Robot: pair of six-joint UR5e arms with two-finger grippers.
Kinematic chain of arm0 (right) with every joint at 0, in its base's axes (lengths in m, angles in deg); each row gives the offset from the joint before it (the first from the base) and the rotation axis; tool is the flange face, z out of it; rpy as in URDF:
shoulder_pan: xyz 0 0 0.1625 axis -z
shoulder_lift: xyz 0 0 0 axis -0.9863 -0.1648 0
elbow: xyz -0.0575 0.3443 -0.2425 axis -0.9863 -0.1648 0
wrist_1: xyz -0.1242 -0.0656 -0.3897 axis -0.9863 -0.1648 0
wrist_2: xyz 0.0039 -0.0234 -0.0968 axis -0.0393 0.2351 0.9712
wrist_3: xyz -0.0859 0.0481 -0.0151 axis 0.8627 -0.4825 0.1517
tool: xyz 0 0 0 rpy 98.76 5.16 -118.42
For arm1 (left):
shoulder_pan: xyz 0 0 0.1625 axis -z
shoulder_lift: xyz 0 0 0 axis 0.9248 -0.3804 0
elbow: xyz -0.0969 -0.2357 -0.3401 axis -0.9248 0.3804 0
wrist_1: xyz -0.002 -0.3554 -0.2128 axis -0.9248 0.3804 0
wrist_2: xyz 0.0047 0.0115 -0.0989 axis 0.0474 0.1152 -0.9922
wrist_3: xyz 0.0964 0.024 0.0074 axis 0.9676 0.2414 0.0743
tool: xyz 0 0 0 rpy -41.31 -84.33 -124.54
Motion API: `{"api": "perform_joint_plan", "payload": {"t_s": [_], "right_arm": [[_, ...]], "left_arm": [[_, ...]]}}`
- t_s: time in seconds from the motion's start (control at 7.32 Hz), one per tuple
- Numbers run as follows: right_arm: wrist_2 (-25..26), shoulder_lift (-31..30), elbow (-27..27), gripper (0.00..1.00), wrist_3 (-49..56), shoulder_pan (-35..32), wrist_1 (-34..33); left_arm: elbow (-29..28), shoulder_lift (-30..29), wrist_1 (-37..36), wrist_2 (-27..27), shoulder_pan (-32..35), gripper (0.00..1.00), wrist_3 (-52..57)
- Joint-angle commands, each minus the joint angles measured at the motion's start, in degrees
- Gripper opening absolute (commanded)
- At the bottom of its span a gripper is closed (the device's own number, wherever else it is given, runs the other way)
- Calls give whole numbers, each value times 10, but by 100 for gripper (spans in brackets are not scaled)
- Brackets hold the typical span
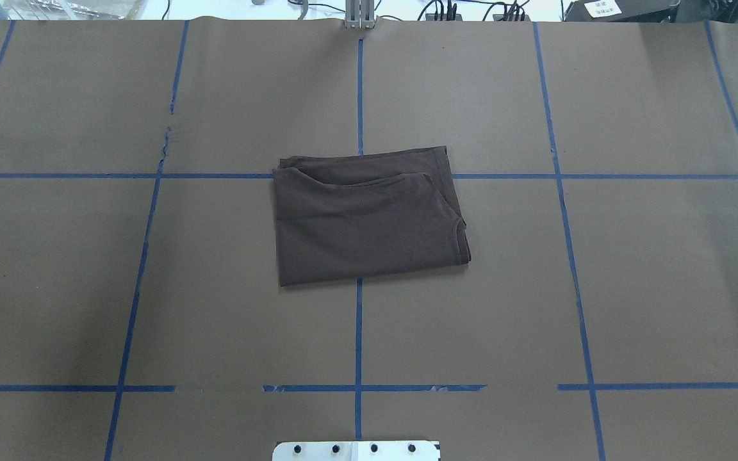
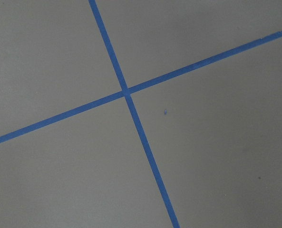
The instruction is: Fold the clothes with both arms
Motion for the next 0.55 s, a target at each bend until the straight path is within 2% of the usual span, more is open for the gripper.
{"api": "perform_joint_plan", "payload": {"t_s": [0.0,0.41], "right_arm": [[-25,-7,7,100,-9,5,18],[-24,-20,-36,100,38,5,71]], "left_arm": [[1,-1,0,0,0,100,0],[0,0,3,0,0,100,0]]}}
